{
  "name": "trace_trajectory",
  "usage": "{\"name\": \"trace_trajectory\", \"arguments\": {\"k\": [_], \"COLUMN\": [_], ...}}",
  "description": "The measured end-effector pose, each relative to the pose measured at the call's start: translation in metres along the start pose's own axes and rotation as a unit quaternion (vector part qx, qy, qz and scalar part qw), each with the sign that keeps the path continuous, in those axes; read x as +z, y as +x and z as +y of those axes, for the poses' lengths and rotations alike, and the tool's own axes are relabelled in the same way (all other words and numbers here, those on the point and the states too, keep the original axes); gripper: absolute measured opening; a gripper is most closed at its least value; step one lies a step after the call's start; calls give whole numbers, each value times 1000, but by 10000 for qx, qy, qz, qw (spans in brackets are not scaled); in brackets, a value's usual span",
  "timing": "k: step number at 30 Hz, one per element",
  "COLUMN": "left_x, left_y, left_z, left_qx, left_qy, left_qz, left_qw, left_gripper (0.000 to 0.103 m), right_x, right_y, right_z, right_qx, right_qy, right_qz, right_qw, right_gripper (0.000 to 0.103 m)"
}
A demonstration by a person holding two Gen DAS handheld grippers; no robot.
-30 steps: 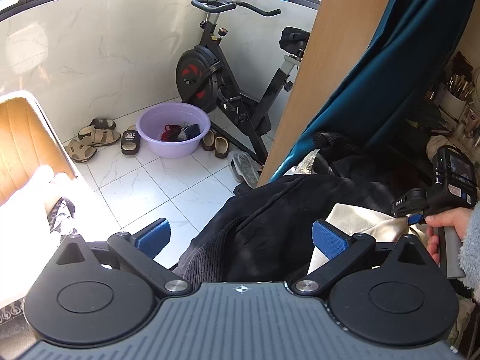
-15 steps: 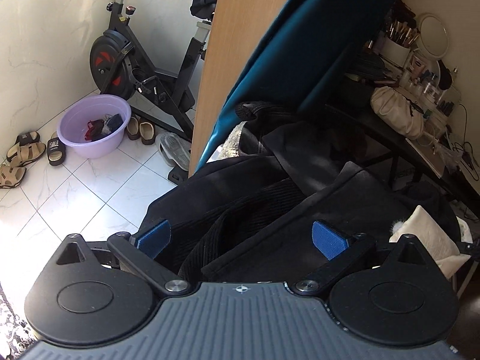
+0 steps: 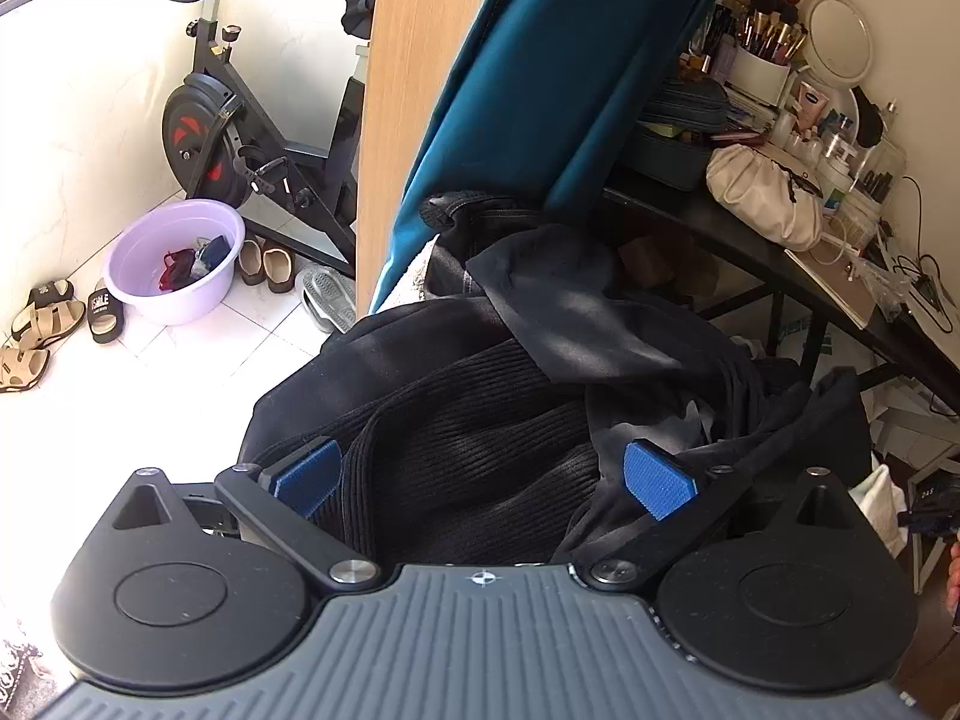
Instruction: Fold clothes
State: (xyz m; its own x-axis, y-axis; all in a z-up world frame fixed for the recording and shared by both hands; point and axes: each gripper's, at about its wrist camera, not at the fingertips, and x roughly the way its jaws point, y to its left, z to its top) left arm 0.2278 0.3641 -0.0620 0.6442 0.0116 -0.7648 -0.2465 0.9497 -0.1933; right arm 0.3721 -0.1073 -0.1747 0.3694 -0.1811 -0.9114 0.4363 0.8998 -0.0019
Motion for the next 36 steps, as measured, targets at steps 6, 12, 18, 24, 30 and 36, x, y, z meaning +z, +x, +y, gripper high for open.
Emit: {"name": "trace_trajectory", "arguments": {"k": [6, 12, 18, 24, 30, 36], "left_x": [0, 6, 12, 5, 4, 2], "left_y": [-1, -5, -20, -28, -22, -4], "left_z": [-15, -33, -35, -37, -38, -50], "left_qx": [19, 46, -112, -319, -513, -1007], "left_qy": [16, 219, 390, 650, 519, 285], "left_qz": [-63, -192, -408, -394, -267, 187], "left_qw": [10000, 9996, 9983, 9966, 9970, 9943], "left_gripper": [103, 103, 103, 103, 103, 103], "right_x": [-4, -5, -20, -30, -39, -92], "right_y": [-39, -83, -57, -59, -113, -128], "right_z": [-5, 28, 108, 136, 135, 146], "right_qx": [581, 2280, 2471, 2824, 3981, 4461], "right_qy": [-274, -1345, -2555, -2423, -2791, -3301], "right_qz": [-564, -997, -682, -93, 33, 364], "right_qw": [9963, 9592, 9322, 9281, 8738, 8311], "right_gripper": [54, 86, 91, 7, 6, 6]}}
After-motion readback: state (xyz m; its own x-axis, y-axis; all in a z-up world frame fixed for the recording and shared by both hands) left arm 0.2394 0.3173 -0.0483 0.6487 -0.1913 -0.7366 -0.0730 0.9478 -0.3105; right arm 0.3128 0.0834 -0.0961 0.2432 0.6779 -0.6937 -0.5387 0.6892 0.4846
